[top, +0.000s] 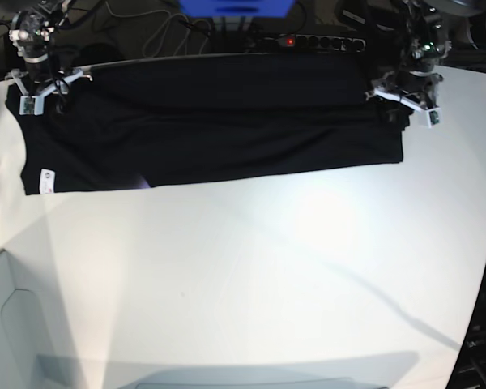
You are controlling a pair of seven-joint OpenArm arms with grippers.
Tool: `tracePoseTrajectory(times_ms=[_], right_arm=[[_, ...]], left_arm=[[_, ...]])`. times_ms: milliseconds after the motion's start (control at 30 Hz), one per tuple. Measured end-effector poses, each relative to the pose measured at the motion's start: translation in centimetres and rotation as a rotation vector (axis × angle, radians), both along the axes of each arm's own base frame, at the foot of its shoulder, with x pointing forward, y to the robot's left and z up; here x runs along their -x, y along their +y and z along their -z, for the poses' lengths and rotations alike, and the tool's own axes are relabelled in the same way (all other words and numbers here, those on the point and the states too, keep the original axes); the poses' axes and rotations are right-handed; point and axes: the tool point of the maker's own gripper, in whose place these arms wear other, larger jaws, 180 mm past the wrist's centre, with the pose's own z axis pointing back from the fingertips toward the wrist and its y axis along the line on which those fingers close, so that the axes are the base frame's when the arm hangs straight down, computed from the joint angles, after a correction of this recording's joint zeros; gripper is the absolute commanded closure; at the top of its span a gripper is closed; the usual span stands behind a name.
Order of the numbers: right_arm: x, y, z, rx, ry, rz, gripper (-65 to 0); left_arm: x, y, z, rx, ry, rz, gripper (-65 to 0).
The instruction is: Fold the T-shirt properly
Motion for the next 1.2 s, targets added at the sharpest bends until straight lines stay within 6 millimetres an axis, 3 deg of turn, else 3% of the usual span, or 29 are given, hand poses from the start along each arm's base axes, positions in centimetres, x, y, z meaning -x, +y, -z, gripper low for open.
tracePoseTrajectory(times_ms=[100, 300, 533, 633, 767, 967, 1200], right_arm=[[0.0, 0.0, 0.0, 0.000, 0.000, 0.000, -23.6], [-0.8, 0.1, 0.0, -0.004, -0.006, 0.000, -23.6], [-1.6, 1.2, 0.1, -0.016, -0.012, -0.040, -23.6], [-1.6, 1.4, 0.1, -0.020, -0.014, -0.039, -23.6], [-1.8, 1.7, 0.1, -0.022, -0.016, -0.046, -23.6], [-1.8, 1.7, 0.1, -0.021, -0.016, -0.050, -23.6], [-2.5, 1.7, -0.1, -0.017, -0.019, -0.054, -23.6]], left_arm=[[0.0, 0.0, 0.2, 0.020, -0.008, -0.011, 0.0], [-1.5, 0.8, -1.1, 0.006, -0.015, -0.023, 0.0], [-5.5, -0.4, -8.5, -0.059, -0.181, 0.037, 0.0], [-6.9, -3.4, -10.3, -0.017, -0.241, 0.070, 0.0], [-6.9, -10.2, -8.1, 0.118, -0.184, 0.180, 0.0], [-6.5, -19.8, -7.7, 0.272, -0.168, 0.370, 0.0], [-7.1, -26.1, -8.5, 0.375, -0.146, 0.410, 0.0]])
